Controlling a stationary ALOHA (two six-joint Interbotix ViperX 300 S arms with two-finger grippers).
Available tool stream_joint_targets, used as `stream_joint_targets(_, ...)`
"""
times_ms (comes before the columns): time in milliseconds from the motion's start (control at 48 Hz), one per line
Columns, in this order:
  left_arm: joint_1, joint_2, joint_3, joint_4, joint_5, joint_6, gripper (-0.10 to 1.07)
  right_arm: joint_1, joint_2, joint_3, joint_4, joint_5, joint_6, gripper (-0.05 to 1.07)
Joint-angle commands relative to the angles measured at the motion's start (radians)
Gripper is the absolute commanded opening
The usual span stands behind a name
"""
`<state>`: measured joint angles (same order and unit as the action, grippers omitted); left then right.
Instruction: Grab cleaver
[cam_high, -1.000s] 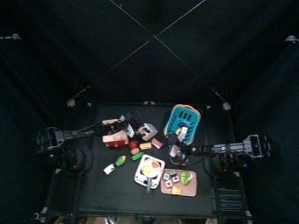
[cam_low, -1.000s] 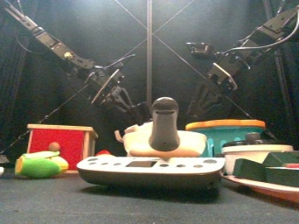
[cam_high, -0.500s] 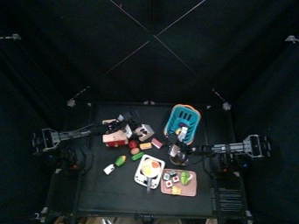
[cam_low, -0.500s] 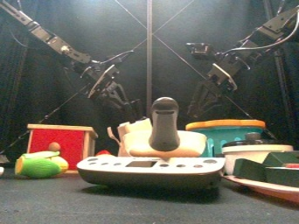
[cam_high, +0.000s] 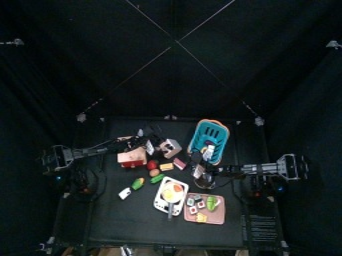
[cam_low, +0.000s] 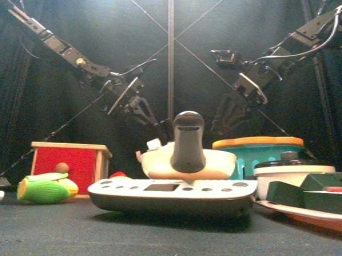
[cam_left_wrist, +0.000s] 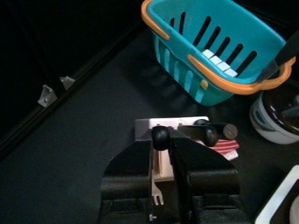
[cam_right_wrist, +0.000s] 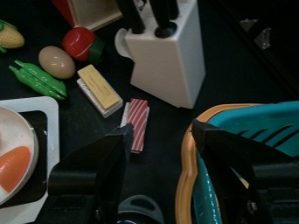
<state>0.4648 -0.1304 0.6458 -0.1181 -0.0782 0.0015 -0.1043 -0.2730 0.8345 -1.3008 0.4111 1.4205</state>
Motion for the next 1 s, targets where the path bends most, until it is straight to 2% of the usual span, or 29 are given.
stream_joint_targets(0, 0.006, -0.017, -0.040, 0.008, 0.002, 0.002, 0.43, -0.014, 0.002, -0.026, -0.003, -0.015, 0.000, 0.89)
stream_joint_targets(292, 0.002, -0.074, -0.003, 0.009, 0.040, 0.002, 0.43, -0.018, 0.015, -0.037, -0.003, -0.031, -0.003, 0.89)
stream_joint_targets(625, 0.000, -0.236, 0.084, 0.008, 0.054, 0.000, 0.44, -0.018, 0.015, -0.037, -0.005, -0.031, -0.006, 0.89)
stream_joint_targets(979, -0.005, -0.387, 0.161, 0.008, 0.121, 0.000, 0.44, -0.018, 0.015, -0.034, -0.005, -0.031, -0.008, 0.89)
